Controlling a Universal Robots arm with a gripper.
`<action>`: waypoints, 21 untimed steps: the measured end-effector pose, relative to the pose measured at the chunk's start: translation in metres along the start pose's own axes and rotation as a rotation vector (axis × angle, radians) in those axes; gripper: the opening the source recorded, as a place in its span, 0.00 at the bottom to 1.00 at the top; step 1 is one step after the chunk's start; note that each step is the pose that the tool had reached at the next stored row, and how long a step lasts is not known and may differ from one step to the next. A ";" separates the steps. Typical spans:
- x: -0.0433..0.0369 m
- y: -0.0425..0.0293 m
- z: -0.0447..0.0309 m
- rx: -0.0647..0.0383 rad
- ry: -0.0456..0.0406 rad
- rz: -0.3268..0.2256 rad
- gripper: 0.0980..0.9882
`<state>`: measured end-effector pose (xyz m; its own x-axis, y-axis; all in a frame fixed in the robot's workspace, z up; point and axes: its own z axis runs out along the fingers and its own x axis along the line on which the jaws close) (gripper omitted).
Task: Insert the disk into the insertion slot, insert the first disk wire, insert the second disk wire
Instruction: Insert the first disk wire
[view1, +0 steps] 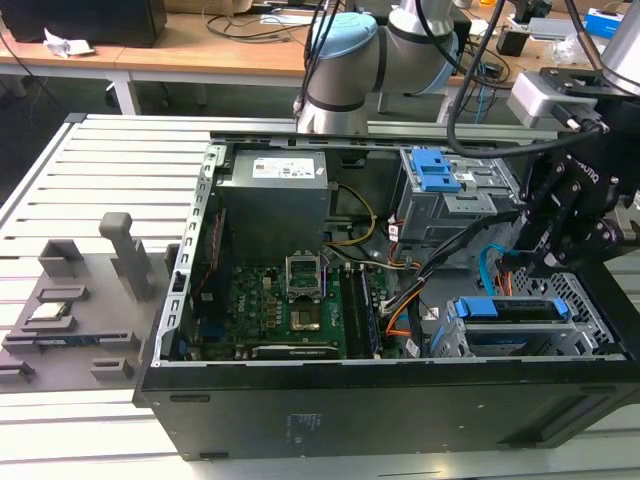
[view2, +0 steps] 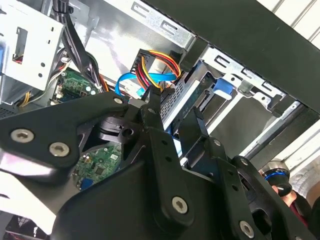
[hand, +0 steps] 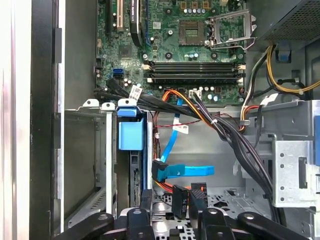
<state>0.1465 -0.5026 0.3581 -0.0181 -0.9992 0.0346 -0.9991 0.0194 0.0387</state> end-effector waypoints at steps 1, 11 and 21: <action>0.0000 0.0000 0.0008 0.000 0.0011 0.000 0.37; 0.0000 0.0000 0.0011 0.000 0.0043 0.000 0.14; 0.0053 -0.0002 0.0012 0.000 0.0052 0.000 0.07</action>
<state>0.1465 -0.5079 0.3571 -0.0180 -0.9990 0.0398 -0.9991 0.0195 0.0387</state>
